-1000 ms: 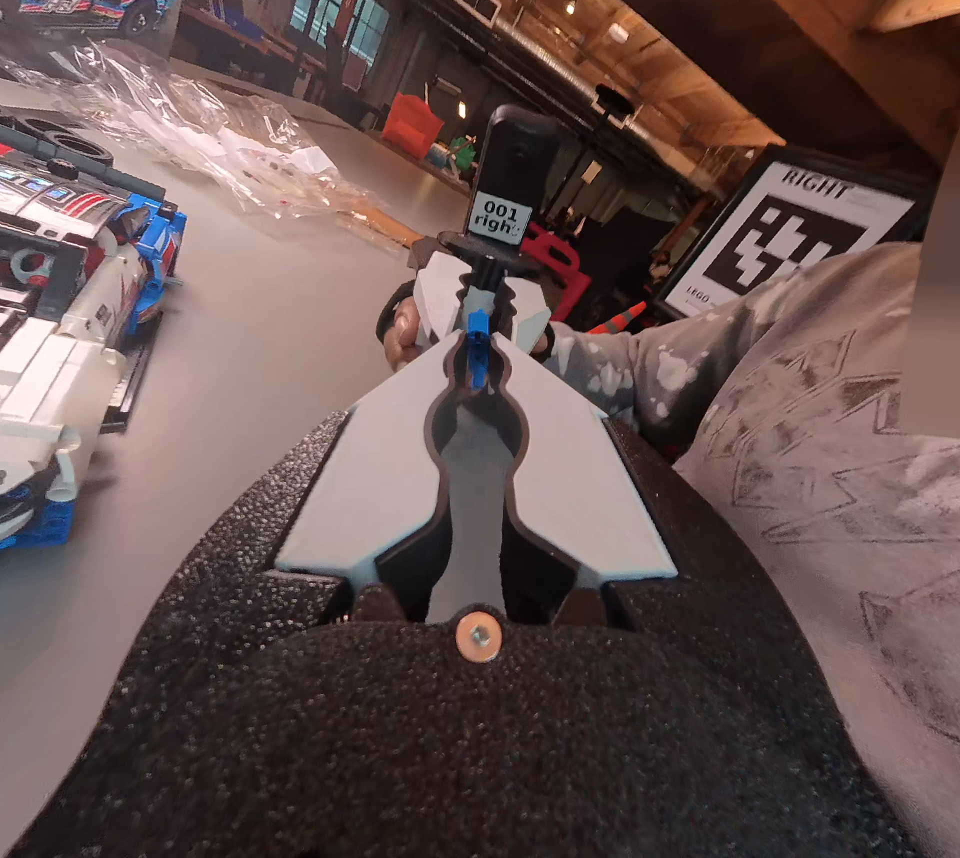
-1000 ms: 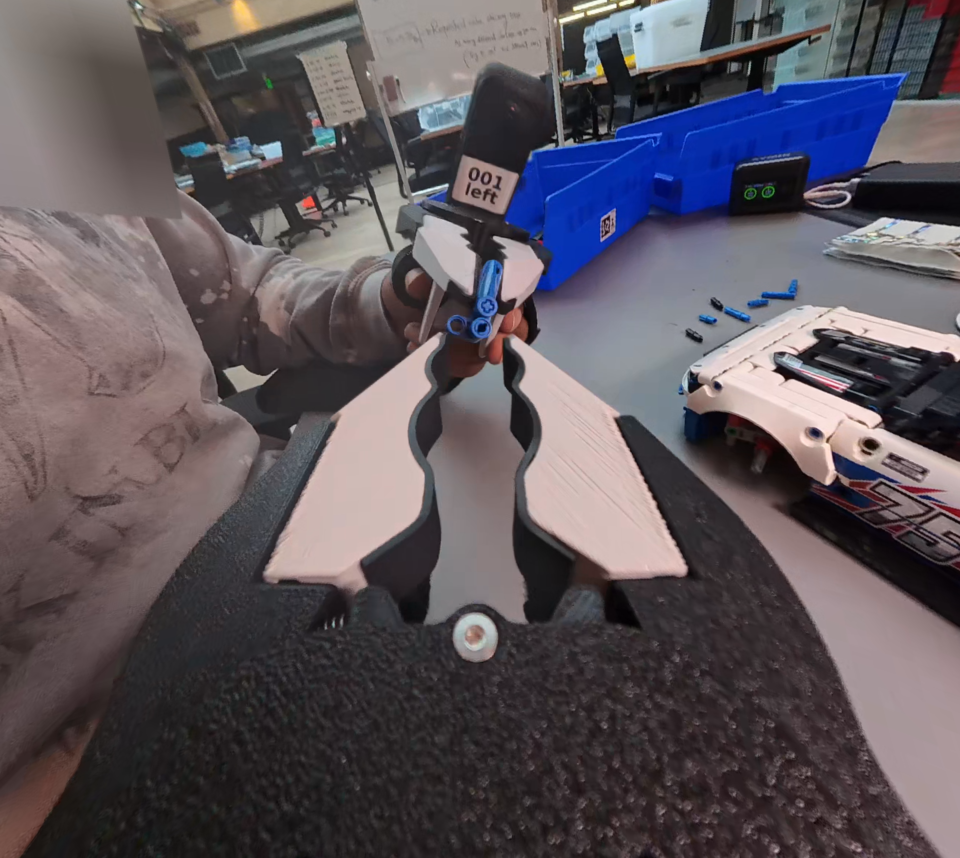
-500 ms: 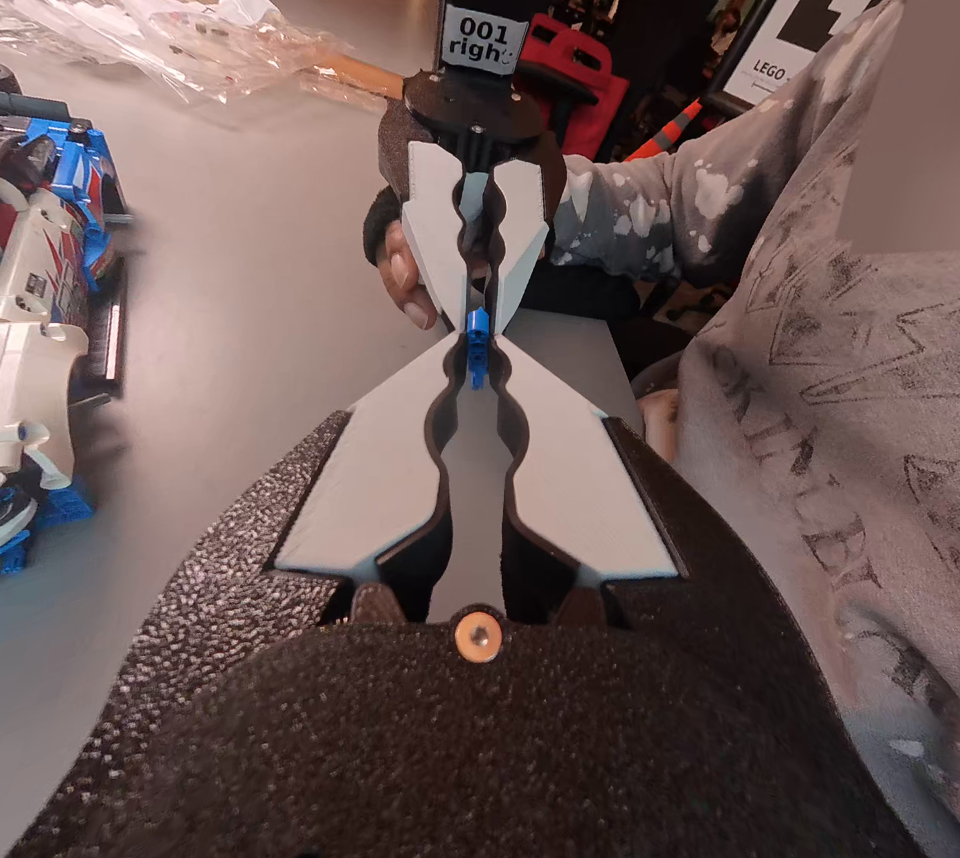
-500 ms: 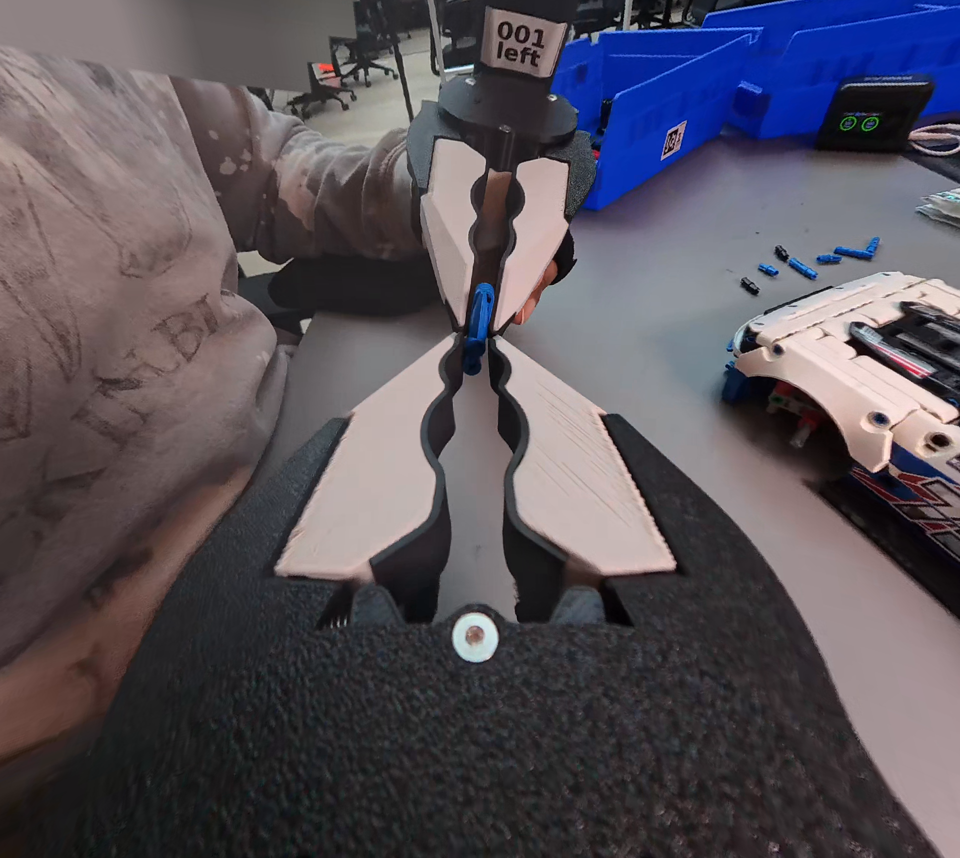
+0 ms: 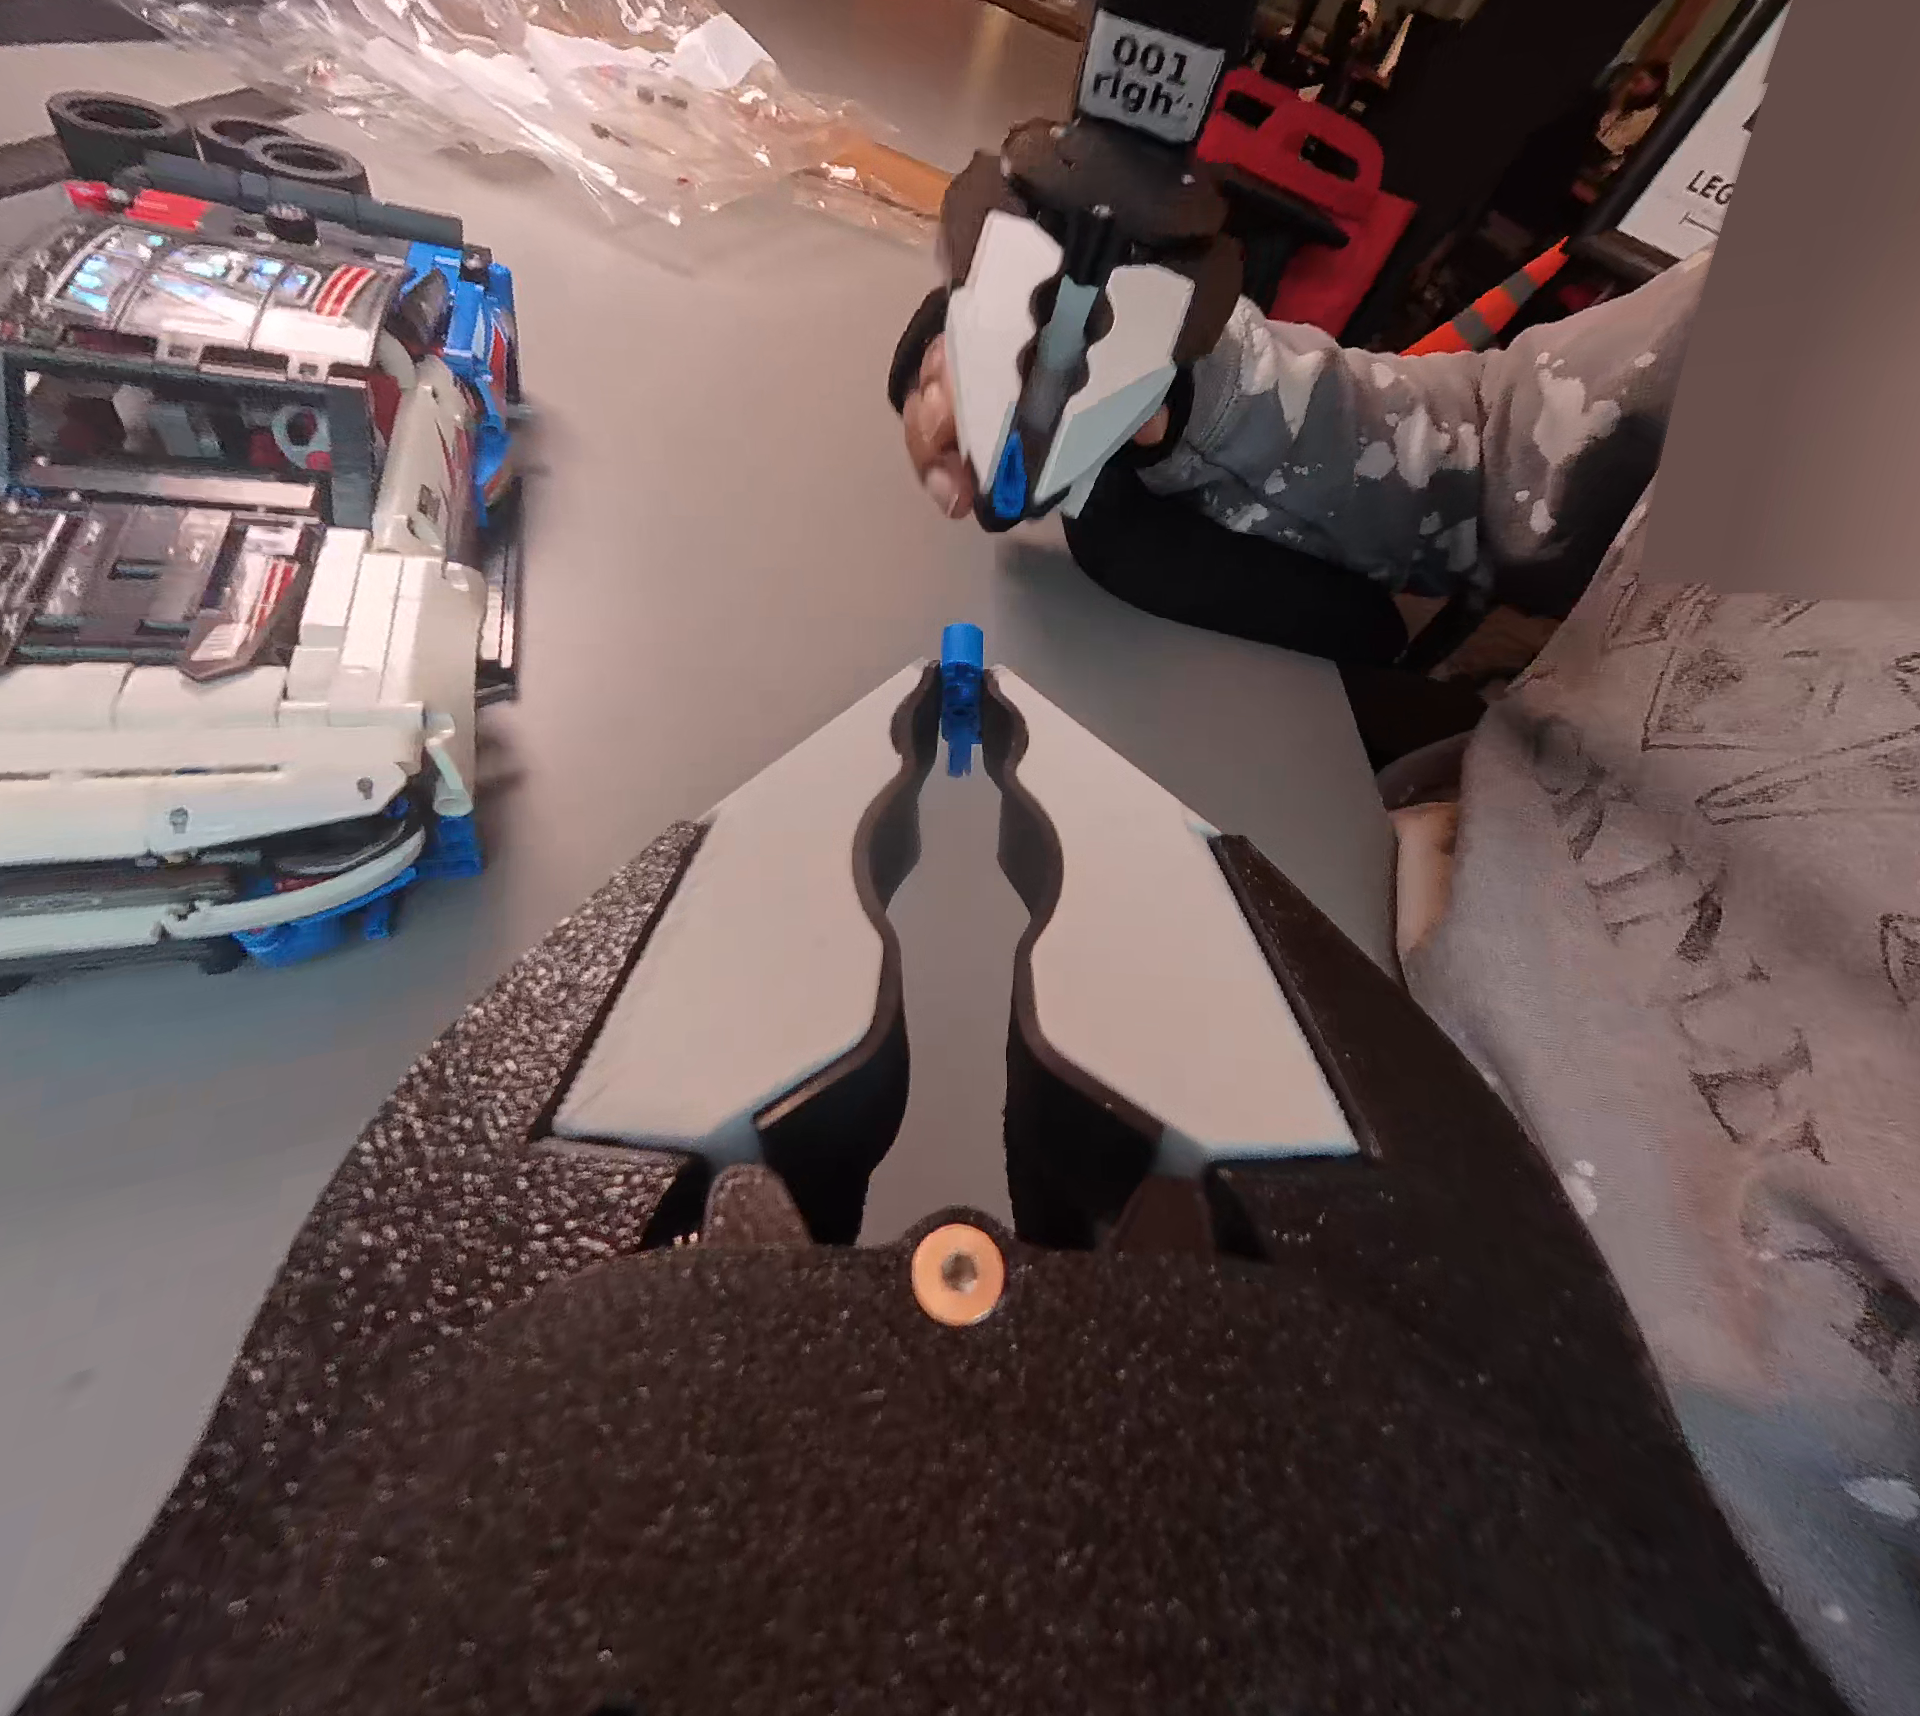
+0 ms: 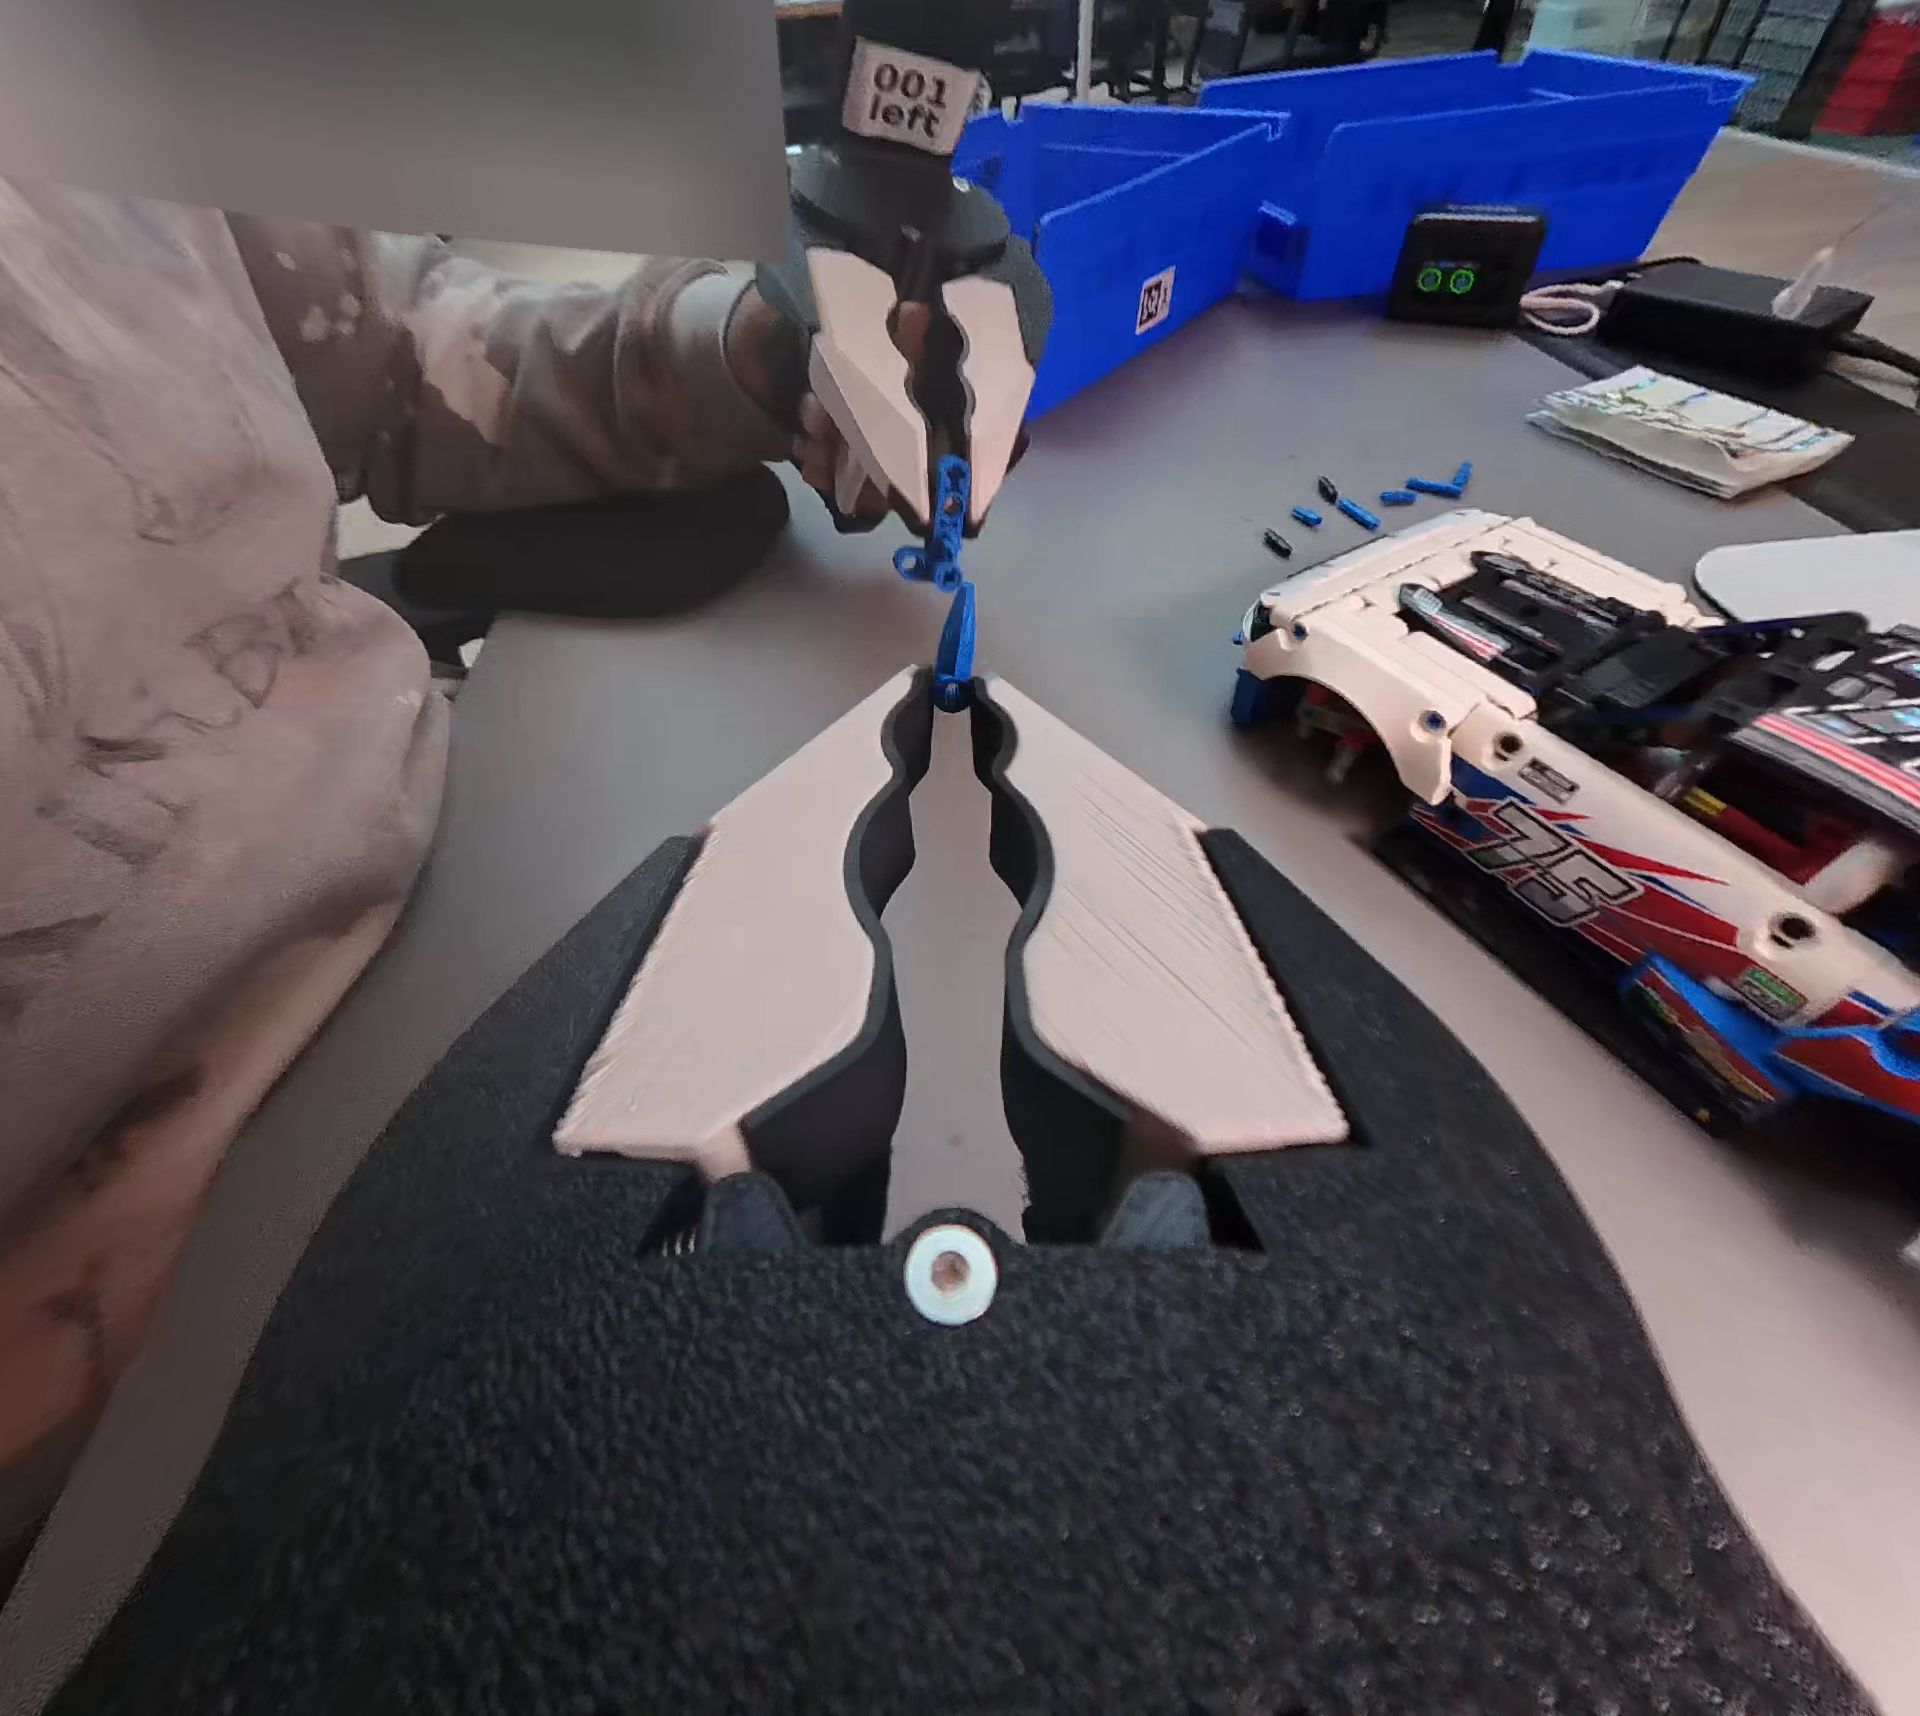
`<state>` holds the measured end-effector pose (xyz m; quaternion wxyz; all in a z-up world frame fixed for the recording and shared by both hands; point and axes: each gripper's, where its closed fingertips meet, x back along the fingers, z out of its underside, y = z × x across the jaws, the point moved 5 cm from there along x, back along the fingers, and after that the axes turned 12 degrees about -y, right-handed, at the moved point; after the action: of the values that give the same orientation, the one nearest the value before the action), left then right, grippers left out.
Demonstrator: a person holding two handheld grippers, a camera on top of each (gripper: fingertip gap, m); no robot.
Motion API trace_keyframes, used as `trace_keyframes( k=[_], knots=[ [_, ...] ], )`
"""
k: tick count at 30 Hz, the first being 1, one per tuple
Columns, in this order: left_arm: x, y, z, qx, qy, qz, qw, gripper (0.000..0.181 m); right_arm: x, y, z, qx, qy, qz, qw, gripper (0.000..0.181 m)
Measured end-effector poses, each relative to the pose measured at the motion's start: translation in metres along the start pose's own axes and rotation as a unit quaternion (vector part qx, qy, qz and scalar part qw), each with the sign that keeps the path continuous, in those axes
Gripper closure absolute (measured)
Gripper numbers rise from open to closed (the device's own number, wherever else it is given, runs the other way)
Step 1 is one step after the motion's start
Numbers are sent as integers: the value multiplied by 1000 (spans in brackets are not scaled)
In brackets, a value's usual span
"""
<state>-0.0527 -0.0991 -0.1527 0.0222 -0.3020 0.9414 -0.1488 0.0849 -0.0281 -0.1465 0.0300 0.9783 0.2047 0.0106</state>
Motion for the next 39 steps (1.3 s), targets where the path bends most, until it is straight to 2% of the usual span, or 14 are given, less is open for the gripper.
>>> trace_keyframes(
  k=[6, 11, 14, 17, 19, 21, 24, 27, 33, 39],
  knots=[
    [-7, 6, -3, 16, -42, -4, 999, 176, -21, -5, 42, 38, 151, 28, 987, 176],
    [-6, 10, -4, 39, -68, -1, 997, 176, -28, -10, 64, 74, 289, 47, 953, 175],
    [-7, 6, -4, 39, -76, 14, 996, 176, -31, -10, 73, 72, 324, 51, 942, 175],
    [-8, 0, -5, 32, -81, 29, 996, 176, -32, -9, 65, 48, 285, 51, 956, 164],
    [-8, -3, -5, 27, -82, 36, 996, 176, -34, -7, 47, 25, 213, 48, 976, 160],
    [-10, -7, -5, 24, -81, 46, 995, 176, -35, 1, 18, -11, 109, 18, 994, 160],
    [-12, -12, -5, 19, -81, 59, 995, 176, -34, 8, -10, -58, 16, -9, 998, 164],
    [-16, -17, -3, 15, -76, 65, 995, 176, -37, 12, -11, -54, 2, -14, 998, 171],
    [-19, -22, 0, 2, -62, 68, 996, 176, -41, 19, -4, -47, 22, -25, 998, 178],
    [-20, -26, -2, -7, -40, 63, 997, 176, -38, 23, -7, 10, 18, -24, 999, 179]
  ],
)
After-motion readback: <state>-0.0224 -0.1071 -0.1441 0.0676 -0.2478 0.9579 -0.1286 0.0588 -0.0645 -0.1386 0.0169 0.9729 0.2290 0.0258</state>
